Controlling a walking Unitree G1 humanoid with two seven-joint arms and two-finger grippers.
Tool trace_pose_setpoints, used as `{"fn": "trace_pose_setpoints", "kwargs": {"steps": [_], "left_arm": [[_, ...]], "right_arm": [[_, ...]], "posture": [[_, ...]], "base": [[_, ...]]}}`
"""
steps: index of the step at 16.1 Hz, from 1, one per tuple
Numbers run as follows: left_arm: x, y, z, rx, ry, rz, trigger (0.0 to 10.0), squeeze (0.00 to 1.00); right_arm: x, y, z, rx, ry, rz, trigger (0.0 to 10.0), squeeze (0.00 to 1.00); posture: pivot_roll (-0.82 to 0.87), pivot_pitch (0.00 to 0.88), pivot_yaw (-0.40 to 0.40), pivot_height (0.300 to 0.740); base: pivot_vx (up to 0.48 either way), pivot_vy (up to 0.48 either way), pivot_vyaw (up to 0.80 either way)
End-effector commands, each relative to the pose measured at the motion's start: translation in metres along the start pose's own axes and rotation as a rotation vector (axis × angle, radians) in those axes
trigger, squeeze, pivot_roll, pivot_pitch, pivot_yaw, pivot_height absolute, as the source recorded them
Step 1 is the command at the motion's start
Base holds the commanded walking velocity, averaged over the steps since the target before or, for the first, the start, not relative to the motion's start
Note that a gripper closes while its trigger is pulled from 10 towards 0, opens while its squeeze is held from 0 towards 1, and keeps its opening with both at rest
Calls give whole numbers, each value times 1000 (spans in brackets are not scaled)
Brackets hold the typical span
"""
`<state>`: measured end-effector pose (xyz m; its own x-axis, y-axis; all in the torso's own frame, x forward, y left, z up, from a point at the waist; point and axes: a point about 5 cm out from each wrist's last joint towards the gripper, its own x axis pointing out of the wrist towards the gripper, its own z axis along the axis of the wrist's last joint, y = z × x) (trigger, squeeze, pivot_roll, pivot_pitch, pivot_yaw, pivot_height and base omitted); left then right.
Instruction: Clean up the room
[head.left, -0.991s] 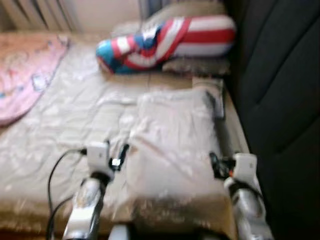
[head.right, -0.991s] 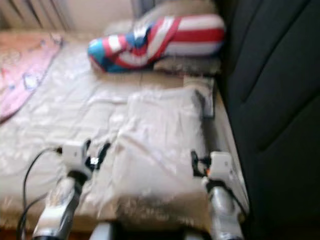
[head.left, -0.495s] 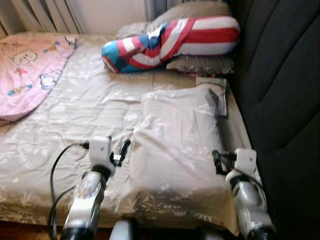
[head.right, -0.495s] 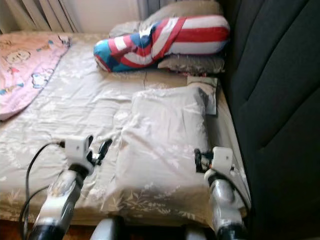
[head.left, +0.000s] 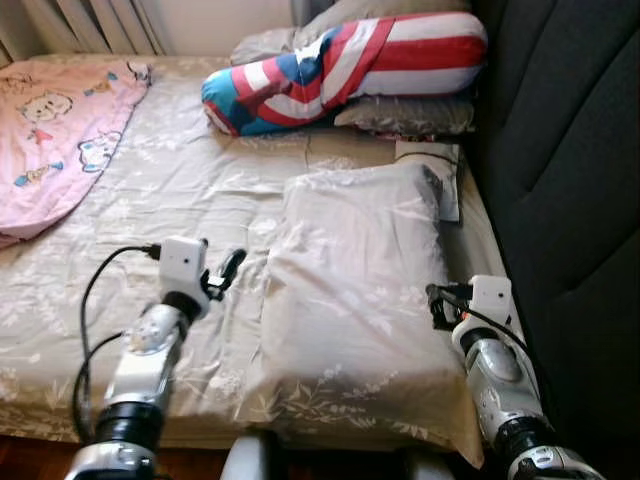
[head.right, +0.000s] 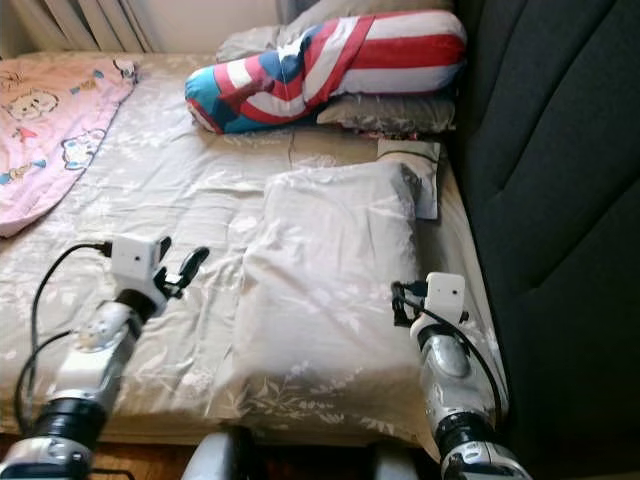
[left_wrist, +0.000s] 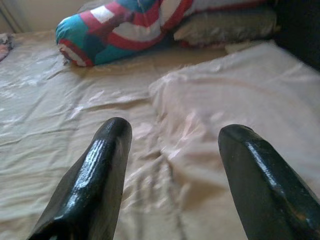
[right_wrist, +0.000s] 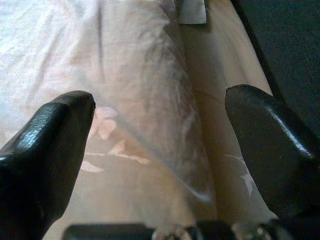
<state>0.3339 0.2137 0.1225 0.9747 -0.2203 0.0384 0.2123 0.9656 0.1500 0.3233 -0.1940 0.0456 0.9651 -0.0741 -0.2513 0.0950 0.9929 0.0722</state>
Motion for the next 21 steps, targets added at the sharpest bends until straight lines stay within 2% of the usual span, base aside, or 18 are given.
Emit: {"fn": "trace_pose_setpoints", "kwargs": {"steps": [1, 2, 3, 4, 5, 7, 8, 9, 12, 15, 16, 18, 20, 21], "left_arm": [[-2, 12, 3, 67, 1, 8, 10000, 0], [-2, 17, 8, 143, -8, 4, 10000, 0], [-1, 22, 14, 81, -47, 54, 10000, 0], [0, 22, 15, 55, -56, 67, 10000, 0], [2, 20, 14, -63, -77, 97, 10000, 0], [5, -11, 1, -89, -54, 21, 10000, 0], [9, -26, -5, -130, -51, 3, 10000, 0], [9, -30, -8, -120, -39, -4, 10000, 0], [9, -29, -12, -144, -31, 17, 10000, 0], [6, -29, -14, -130, -29, 10, 10000, 0], [4, -28, -15, -128, -26, 14, 10000, 0], [0, -24, -15, -125, -25, 22, 10000, 0], [-1, -21, -15, -121, -24, 22, 10000, 0], [3, -21, -15, -141, -15, 28, 10000, 0]], "right_arm": [[-4, -5, -7, 10, 14, -15, 10000, 1000], [-5, -6, -10, 15, 16, -21, 10000, 1000], [-7, -8, -12, 9, 23, -26, 10000, 1000], [-6, -9, -12, 9, 23, -27, 10000, 1000], [-6, -10, -13, 5, 28, -33, 10000, 1000], [-5, -13, -10, 5, 20, -40, 10000, 1000], [-5, -14, -8, 3, 11, -39, 10000, 1000], [-4, -14, -7, 1, 9, -38, 10000, 1000], [-3, -16, -7, -32, 43, -31, 10000, 1000], [0, -17, -7, -17, 72, -42, 10000, 1000], [3, -16, -3, 20, 67, -43, 10000, 1000], [8, -19, 5, -12, 92, -64, 10000, 1000], [11, -19, 11, -3, 88, -68, 10000, 1000], [15, -18, 20, 4, 68, -59, 10000, 1000]], "posture": [[14, 167, 9, 648], [15, 167, 8, 648], [16, 167, 2, 648], [16, 167, 2, 648], [18, 167, -5, 648], [2, 176, -19, 648], [0, 182, -24, 648], [-1, 182, -26, 648], [-5, 199, -23, 648], [6, 213, -15, 648], [10, 218, -11, 648], [18, 234, 0, 648], [24, 241, 10, 648], [26, 244, 18, 648]], "base": [[0, 0, 0], [0, 0, 0], [0, 0, 0], [0, 0, 0], [0, 0, 0], [0, 0, 0], [0, 0, 0], [0, 0, 0], [0, 0, 0], [0, 0, 0], [0, 0, 0], [0, 0, 0], [0, 0, 0], [0, 0, 0]]}}
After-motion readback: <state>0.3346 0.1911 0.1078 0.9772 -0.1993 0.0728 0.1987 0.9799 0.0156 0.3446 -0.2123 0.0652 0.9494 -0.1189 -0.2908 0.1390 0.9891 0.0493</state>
